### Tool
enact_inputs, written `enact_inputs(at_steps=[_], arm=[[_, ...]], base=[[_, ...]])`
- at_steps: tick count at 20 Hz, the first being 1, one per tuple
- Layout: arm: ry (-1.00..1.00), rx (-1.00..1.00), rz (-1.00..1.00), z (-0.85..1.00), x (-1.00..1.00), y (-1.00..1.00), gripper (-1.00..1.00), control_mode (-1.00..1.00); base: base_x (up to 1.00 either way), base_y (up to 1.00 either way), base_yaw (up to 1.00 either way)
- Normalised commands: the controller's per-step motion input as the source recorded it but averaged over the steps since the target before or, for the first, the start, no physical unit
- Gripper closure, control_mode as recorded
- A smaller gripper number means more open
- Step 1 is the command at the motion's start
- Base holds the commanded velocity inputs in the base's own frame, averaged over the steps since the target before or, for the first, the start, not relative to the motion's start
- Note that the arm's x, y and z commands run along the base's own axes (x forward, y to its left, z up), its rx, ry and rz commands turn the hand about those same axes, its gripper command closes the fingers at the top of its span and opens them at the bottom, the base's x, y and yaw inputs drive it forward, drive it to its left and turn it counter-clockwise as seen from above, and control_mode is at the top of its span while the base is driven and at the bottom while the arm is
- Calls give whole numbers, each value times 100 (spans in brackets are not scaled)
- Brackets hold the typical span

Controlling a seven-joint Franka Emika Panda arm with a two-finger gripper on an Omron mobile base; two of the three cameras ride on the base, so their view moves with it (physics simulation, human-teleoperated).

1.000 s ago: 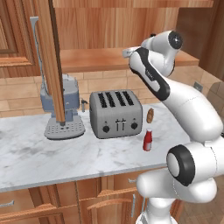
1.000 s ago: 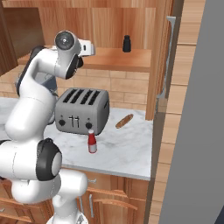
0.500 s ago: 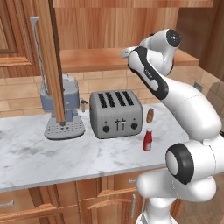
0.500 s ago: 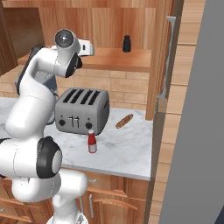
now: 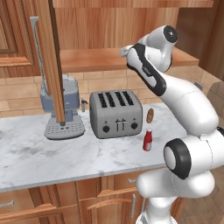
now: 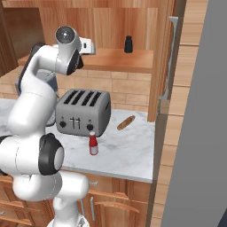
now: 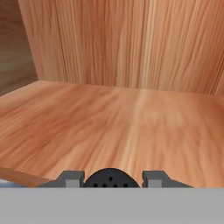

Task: Pick the ketchup and shaker from the counter and place them in the cabinet.

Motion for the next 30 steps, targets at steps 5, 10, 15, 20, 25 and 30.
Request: enact_inputs(at_steps=[5,10,15,20,25,30], arm=[[-4,-9,0,3,19,0,100,-100],[-8,-9,0,0,23,0,100,-100],[-5,-2,0,-2,27,0,100,-100],[-1,0,0,-11,21,0,100,-100],[0,0,0,-30,18,0,100,-100],[0,0,0,-46,17,0,-100,-100]], base=[[0,0,0],[0,0,0],[0,0,0],[0,0,0],[0,0,0],[0,0,0]])
